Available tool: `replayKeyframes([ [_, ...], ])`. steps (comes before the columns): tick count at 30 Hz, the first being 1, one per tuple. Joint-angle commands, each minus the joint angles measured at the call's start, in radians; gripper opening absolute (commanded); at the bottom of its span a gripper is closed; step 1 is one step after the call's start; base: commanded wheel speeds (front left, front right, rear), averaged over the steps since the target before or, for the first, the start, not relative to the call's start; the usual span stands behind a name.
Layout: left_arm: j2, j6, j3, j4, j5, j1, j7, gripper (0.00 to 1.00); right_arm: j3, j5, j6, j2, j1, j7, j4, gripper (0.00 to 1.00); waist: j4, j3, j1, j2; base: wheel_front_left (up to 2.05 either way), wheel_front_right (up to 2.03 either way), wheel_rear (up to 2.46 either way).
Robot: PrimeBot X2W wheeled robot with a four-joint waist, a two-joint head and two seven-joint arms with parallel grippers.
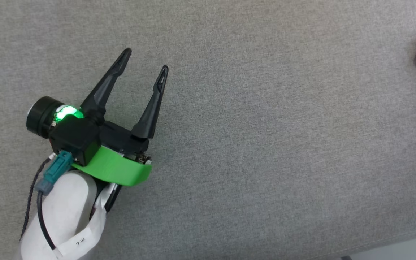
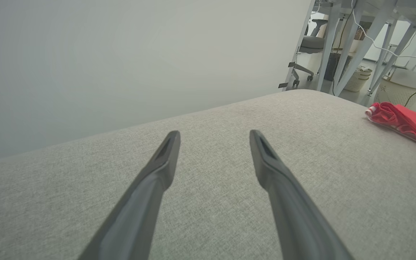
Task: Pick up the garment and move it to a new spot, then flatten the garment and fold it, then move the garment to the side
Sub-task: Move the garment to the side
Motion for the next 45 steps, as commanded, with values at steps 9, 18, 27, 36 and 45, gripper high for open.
replayKeyframes([
  [9,-0.07,0.041,-0.017,0.104,-0.031,0.113,-0.042,1.0,0.055,0.127,-0.001,0.05,0.149,-0.119,0.004,1.0,0.091,-0.248,-0.0001,0.0,0.0,0.0,0.0],
  [18,-0.113,0.068,-0.015,0.185,-0.063,0.22,-0.054,1.0,0.131,0.255,-0.001,0.186,0.382,-0.127,-0.205,1.0,0.178,-0.381,-0.0001,0.0,0.0,0.0,0.0],
  [27,-0.135,0.097,0.046,0.222,-0.063,0.298,-0.059,1.0,0.277,0.283,-0.001,0.407,0.666,-0.063,-0.62,1.0,0.301,-0.473,-0.0001,0.0,0.0,0.0,0.0],
  [36,-0.122,0.098,0.112,0.229,-0.037,0.355,-0.059,1.0,0.414,0.373,-0.001,0.432,0.867,0.023,-0.876,1.0,0.327,-0.537,-0.0001,0.0,0.0,0.0,0.0],
  [45,-0.121,0.085,0.121,0.247,-0.02,0.419,-0.059,1.0,0.478,0.431,-0.001,0.432,1.025,0.082,-1.014,1.0,0.294,-0.608,-0.0001,0.0,0.0,0.0,0.0],
])
